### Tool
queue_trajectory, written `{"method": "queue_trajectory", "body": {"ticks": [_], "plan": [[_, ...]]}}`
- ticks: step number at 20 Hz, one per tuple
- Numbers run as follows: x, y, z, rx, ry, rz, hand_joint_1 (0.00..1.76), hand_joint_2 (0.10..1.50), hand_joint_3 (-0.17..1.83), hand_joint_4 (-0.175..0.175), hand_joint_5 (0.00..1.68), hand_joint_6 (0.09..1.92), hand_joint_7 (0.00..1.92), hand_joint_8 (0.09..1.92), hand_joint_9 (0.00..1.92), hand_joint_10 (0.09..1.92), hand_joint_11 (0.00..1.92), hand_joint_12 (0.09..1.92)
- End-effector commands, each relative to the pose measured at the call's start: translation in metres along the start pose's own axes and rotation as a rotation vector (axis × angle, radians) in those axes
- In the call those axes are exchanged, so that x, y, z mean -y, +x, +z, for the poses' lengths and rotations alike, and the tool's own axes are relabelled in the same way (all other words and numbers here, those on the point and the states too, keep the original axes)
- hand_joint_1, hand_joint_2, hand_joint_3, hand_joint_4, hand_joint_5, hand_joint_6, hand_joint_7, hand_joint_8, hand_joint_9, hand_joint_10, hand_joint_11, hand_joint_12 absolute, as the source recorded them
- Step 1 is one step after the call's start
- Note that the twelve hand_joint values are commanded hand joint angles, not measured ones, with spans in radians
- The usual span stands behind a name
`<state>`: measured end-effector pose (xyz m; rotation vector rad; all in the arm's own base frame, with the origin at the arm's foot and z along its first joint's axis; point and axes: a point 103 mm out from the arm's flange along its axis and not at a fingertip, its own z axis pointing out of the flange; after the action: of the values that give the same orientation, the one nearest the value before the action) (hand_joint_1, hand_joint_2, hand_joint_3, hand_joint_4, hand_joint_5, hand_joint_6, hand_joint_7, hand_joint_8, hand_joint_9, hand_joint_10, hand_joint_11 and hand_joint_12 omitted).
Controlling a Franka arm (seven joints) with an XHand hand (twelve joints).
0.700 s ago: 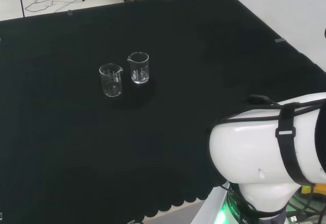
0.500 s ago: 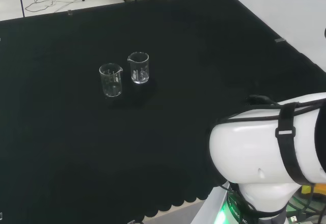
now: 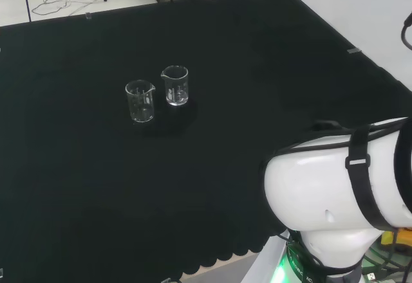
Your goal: Pick up the beaker on the right.
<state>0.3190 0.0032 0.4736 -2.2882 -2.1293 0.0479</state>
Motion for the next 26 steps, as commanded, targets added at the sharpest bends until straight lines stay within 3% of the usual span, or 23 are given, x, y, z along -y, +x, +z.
{"method": "queue_trajectory", "body": {"ticks": [1, 13, 21, 26], "plan": [[-0.008, -0.047, 0.007, -0.030, 0.002, 0.051, 0.13, 1.30, 0.30, -0.009, 0.28, 0.20, 0.01, 0.51, 0.13, 0.66, 0.00, 1.29], [-0.047, -0.073, 0.054, -0.049, 0.069, 0.091, 0.16, 1.29, 0.28, -0.014, 0.31, 0.19, 0.01, 0.51, 0.13, 0.66, 0.00, 1.29], [-0.099, -0.061, 0.092, -0.106, 0.043, 0.055, 0.27, 1.25, 0.25, -0.017, 0.31, 0.17, 0.04, 0.53, 0.17, 0.68, 0.00, 1.30], [-0.129, -0.052, 0.124, -0.156, 0.062, 0.045, 0.40, 1.15, 0.24, -0.020, 0.32, 0.11, 0.11, 0.58, 0.28, 0.71, 0.00, 1.39]]}}
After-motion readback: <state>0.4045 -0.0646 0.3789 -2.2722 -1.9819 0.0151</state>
